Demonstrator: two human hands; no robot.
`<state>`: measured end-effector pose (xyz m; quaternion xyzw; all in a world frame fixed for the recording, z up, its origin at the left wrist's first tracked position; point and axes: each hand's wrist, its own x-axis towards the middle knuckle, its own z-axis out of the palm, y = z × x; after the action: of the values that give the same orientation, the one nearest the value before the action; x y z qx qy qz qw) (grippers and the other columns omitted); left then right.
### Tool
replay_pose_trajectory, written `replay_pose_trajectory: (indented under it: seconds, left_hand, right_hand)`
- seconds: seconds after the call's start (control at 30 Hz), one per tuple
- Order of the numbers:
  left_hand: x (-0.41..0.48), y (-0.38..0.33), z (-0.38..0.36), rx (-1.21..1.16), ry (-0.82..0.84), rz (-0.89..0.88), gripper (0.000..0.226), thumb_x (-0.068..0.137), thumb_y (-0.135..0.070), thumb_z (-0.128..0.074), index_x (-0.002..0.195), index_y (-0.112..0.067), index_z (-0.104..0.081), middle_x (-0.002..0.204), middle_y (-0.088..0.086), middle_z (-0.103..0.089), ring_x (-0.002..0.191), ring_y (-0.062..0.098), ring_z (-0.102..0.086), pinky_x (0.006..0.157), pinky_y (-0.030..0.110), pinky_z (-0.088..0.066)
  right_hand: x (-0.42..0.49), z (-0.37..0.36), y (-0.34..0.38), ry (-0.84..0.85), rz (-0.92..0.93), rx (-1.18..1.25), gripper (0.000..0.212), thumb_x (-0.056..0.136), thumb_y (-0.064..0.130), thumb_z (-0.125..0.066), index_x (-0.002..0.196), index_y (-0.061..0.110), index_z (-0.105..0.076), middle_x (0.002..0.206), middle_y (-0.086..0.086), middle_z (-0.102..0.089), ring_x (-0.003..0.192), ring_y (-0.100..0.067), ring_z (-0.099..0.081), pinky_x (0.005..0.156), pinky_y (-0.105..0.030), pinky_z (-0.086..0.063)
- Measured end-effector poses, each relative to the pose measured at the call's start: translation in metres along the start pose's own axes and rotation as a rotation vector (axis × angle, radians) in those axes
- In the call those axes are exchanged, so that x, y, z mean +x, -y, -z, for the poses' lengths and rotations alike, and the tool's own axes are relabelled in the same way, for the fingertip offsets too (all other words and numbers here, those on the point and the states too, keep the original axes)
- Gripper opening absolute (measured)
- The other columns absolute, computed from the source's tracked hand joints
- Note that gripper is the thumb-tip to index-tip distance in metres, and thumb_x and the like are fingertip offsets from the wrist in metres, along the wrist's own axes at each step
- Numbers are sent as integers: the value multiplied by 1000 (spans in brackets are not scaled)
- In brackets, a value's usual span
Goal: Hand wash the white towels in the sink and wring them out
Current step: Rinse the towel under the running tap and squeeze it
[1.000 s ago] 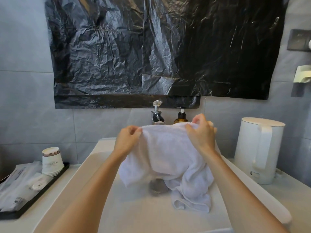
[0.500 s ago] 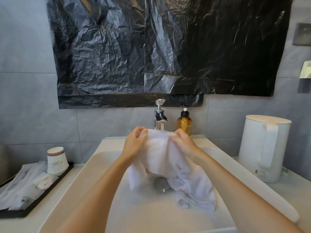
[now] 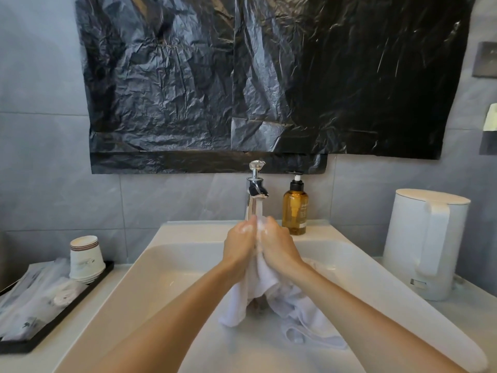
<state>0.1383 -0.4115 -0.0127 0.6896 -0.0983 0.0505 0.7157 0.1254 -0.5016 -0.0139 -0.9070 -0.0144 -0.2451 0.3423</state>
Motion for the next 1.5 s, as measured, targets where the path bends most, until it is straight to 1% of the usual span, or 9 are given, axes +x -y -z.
replay_pose_trajectory:
  seconds: [0.17,0.3,0.47,0.63,0.77,1.17,1.27,1.4,1.5]
  left_hand:
    - [-3,-10,3,41,97,-106,26,92,-35,-64,97,-11,-55,87,5,-62,72,13,-58,55,18,-46]
    - [1,3,13,300,269,39,44,97,-51,-47,133,-26,-40,128,-2,-51,107,16,-52,84,26,-39]
    - [9,18,0,94,343,198,67,85,-80,-33,134,-38,-48,120,-6,-66,115,18,-58,106,43,-42]
    - [14,12,-14,-87,174,128,44,97,-62,-34,105,-25,-56,93,9,-63,93,19,-62,83,34,-51]
    - [11,10,-7,-26,56,43,49,100,-59,-25,118,-22,-52,96,4,-63,84,12,-60,65,25,-45]
    - [1,1,11,752,-12,-54,22,99,-28,-40,104,-12,-53,95,5,-56,90,28,-55,76,34,-42]
    - [0,-1,13,778,71,-161,20,104,-29,-31,100,-15,-44,104,11,-57,100,33,-56,78,34,-40]
    - [8,-5,20,476,187,-141,42,102,-9,-31,140,-24,-42,137,10,-47,124,29,-46,97,35,-37]
    - [3,-12,20,294,241,-20,37,104,-37,-32,137,-24,-45,138,2,-46,123,22,-45,97,37,-36]
  right_hand:
    - [14,19,-6,-205,-126,245,14,103,26,-30,100,15,-39,83,-2,-52,79,-25,-54,61,-33,-40]
    - [27,36,-10,-391,-95,413,10,102,14,-33,100,16,-43,95,-2,-54,92,-22,-52,76,-31,-36]
    - [22,36,3,-374,-44,521,17,99,16,-37,86,26,-41,93,4,-50,86,-14,-49,78,-34,-39]
    - [-2,20,13,-159,73,205,13,103,26,-27,110,24,-38,89,5,-51,84,-21,-55,72,-36,-44]
    - [-4,5,13,-165,137,-36,24,104,29,-22,115,17,-39,93,-10,-61,81,-27,-59,65,-37,-46]
    - [0,10,8,-31,271,-584,17,98,9,-39,109,15,-51,102,-11,-64,96,-35,-62,64,-36,-40]
    - [4,16,-2,-46,123,-434,32,105,26,-26,112,13,-53,101,-14,-63,93,-35,-60,69,-38,-44]
    - [16,26,-14,-96,29,-77,32,105,34,-25,98,19,-52,85,-5,-59,80,-25,-55,68,-37,-40]
    - [23,26,-12,-178,39,280,30,104,28,-35,79,21,-49,70,3,-47,66,-12,-45,62,-31,-33]
